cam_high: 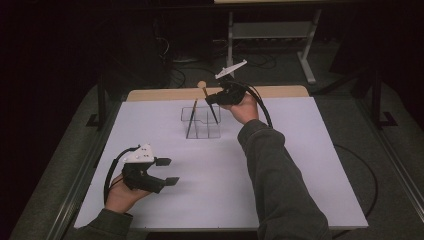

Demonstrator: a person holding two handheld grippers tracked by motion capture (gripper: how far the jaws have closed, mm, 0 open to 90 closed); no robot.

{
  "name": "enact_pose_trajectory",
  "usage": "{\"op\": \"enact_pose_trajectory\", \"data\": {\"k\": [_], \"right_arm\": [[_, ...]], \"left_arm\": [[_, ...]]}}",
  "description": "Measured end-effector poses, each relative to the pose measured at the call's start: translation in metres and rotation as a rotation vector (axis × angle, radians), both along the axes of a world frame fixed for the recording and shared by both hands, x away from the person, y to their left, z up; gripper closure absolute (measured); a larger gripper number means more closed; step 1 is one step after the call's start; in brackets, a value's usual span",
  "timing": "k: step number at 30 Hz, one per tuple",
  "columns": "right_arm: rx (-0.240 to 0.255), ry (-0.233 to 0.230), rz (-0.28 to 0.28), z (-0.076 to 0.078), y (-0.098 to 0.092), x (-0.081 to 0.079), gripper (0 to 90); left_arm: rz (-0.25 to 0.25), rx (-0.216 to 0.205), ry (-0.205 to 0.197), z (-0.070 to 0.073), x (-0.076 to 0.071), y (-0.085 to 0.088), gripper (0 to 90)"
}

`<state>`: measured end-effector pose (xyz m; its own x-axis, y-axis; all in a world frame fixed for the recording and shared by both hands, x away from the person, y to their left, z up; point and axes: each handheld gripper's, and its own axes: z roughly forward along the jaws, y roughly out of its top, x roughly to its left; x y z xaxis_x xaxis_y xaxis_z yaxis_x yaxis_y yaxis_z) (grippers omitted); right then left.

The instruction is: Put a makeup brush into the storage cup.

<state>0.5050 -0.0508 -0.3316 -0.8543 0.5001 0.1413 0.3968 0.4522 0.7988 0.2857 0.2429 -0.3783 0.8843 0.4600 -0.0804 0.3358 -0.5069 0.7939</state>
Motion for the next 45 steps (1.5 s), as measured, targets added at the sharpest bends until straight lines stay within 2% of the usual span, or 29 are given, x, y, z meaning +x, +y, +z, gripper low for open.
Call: {"op": "enact_pose_trajectory", "data": {"k": [14, 26, 27, 45], "right_arm": [[0.001, 0.002, -0.006, -0.006, -0.001, -0.002, 82.9], [0.003, 0.005, -0.011, -0.012, -0.002, -0.004, 82.9], [0.003, 0.002, -0.011, -0.013, -0.002, -0.005, 82.9], [0.000, 0.006, -0.013, -0.024, 0.000, -0.008, 82.8]], "left_arm": [[0.004, -0.016, 0.009, -0.001, 0.000, 0.000, 28.5], [-0.002, -0.008, 0.003, -0.001, 0.000, 0.000, 28.5], [-0.010, -0.005, -0.009, -0.001, 0.001, 0.000, 28.5], [-0.008, -0.007, 0.001, -0.002, 0.001, -0.001, 28.6]]}}
